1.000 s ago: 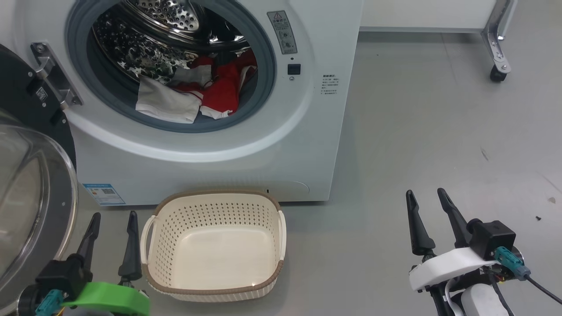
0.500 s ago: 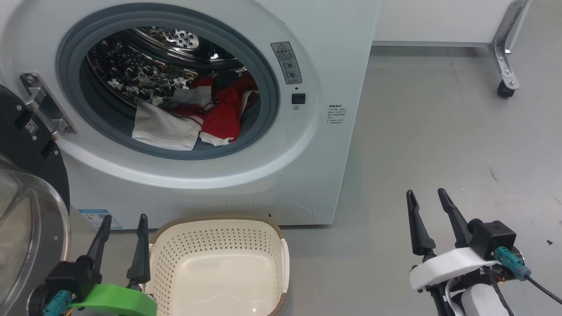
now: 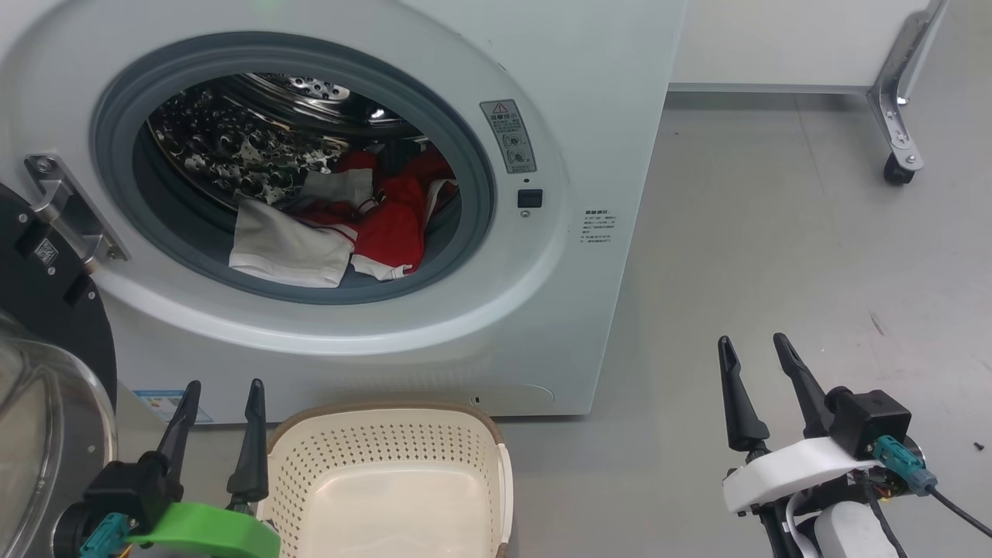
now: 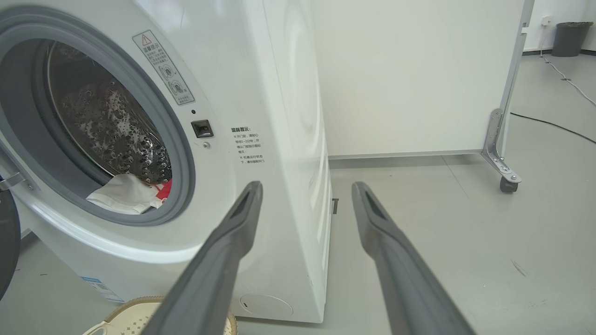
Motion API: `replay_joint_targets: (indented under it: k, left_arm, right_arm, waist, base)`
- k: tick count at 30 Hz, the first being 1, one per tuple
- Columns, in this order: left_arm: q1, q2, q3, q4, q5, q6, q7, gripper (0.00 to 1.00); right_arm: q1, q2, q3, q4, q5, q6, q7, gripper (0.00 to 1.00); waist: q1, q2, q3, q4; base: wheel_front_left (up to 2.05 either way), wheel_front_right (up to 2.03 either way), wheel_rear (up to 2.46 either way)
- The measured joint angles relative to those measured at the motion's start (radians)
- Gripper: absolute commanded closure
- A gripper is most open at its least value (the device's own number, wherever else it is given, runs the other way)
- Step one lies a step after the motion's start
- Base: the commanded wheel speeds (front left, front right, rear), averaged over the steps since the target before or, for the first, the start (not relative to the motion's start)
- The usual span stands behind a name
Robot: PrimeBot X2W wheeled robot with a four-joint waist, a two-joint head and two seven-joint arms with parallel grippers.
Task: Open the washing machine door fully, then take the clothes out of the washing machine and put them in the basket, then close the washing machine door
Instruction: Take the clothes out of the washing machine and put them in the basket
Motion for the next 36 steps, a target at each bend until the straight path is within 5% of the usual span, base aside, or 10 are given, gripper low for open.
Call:
replay_joint_targets:
  k: [36]
  left_arm:
    - [0.000,0.001,0.001,-0.002,0.000,-0.007,0.000,0.00]
  right_arm:
    - [0.000,0.001,-0.001,0.004,-0.003,0.000,0.000,0.00]
  waist:
    - [0.0000,0.0000,-0.005,-0.003]
  base:
    - [0.01,-0.01,0.00]
